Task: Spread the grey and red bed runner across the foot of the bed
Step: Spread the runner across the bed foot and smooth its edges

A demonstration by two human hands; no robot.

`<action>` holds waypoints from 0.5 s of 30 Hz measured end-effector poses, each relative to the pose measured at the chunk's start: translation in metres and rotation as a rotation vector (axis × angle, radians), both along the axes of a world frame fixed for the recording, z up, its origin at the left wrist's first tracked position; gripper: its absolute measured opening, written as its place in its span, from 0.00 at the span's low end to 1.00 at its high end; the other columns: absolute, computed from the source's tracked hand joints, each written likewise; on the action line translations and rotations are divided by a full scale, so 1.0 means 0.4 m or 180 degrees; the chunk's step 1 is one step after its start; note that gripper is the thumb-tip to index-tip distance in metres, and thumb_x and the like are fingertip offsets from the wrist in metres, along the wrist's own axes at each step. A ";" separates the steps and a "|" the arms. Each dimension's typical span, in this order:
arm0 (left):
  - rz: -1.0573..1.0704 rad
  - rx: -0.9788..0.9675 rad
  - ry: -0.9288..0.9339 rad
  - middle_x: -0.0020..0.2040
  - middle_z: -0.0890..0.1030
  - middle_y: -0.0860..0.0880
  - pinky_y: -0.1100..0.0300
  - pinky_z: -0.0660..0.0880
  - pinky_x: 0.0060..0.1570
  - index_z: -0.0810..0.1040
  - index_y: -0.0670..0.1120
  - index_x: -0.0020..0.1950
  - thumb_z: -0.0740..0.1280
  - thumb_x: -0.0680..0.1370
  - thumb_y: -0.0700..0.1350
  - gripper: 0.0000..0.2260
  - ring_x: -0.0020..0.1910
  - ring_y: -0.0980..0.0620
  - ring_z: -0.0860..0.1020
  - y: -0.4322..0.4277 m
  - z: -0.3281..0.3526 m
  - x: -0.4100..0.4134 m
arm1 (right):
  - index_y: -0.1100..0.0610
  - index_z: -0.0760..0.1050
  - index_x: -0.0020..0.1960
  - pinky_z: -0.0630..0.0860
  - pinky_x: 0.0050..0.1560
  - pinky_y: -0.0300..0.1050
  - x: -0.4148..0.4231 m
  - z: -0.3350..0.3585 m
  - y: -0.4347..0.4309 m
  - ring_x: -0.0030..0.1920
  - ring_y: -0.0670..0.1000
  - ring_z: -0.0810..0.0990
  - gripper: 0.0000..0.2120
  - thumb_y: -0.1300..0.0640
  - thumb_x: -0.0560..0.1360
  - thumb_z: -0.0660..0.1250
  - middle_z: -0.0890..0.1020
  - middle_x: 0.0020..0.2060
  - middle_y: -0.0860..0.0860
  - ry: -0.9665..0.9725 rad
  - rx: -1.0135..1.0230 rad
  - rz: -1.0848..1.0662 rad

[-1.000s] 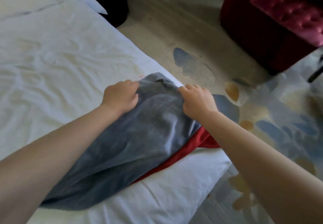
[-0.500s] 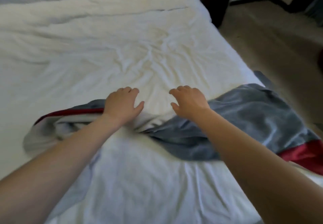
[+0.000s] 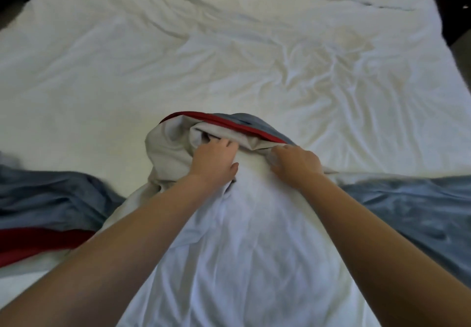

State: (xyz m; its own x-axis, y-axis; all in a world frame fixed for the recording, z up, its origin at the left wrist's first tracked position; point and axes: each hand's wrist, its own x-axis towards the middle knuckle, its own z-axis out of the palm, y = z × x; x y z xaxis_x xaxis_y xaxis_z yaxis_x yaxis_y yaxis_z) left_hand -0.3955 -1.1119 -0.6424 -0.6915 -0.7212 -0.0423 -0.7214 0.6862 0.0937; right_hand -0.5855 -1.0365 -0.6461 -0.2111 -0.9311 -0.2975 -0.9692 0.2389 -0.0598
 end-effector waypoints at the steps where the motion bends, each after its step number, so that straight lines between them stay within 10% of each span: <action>1: 0.0050 0.0006 0.0029 0.53 0.76 0.47 0.53 0.71 0.42 0.73 0.46 0.54 0.62 0.75 0.51 0.12 0.53 0.45 0.74 0.001 -0.010 0.005 | 0.51 0.71 0.59 0.68 0.44 0.47 0.000 -0.017 -0.008 0.55 0.56 0.76 0.12 0.51 0.78 0.57 0.77 0.56 0.51 0.0038 -0.0118 -0.0087; 8: -0.0028 -0.0123 0.0075 0.52 0.74 0.47 0.52 0.72 0.42 0.72 0.45 0.56 0.59 0.75 0.36 0.11 0.52 0.46 0.73 -0.039 -0.037 -0.081 | 0.51 0.67 0.66 0.70 0.43 0.47 -0.082 -0.086 -0.061 0.57 0.55 0.73 0.24 0.60 0.71 0.65 0.74 0.57 0.52 -0.0352 -0.0364 -0.0894; 15: -0.0313 -0.0378 0.0082 0.54 0.74 0.46 0.54 0.69 0.47 0.72 0.45 0.62 0.63 0.75 0.38 0.15 0.53 0.45 0.73 -0.092 -0.055 -0.207 | 0.50 0.73 0.44 0.73 0.36 0.43 -0.163 -0.103 -0.101 0.37 0.50 0.78 0.14 0.55 0.62 0.76 0.80 0.38 0.48 -0.1603 -0.0022 -0.1139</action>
State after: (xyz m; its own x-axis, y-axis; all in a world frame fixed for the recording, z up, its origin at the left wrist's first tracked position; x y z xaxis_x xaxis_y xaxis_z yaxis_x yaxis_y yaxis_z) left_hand -0.4784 -1.1485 -0.6645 -0.7589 -0.6487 0.0579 -0.6484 0.7608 0.0254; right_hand -0.6505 -1.0769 -0.6873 -0.3459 -0.8308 -0.4360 -0.6813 0.5419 -0.4921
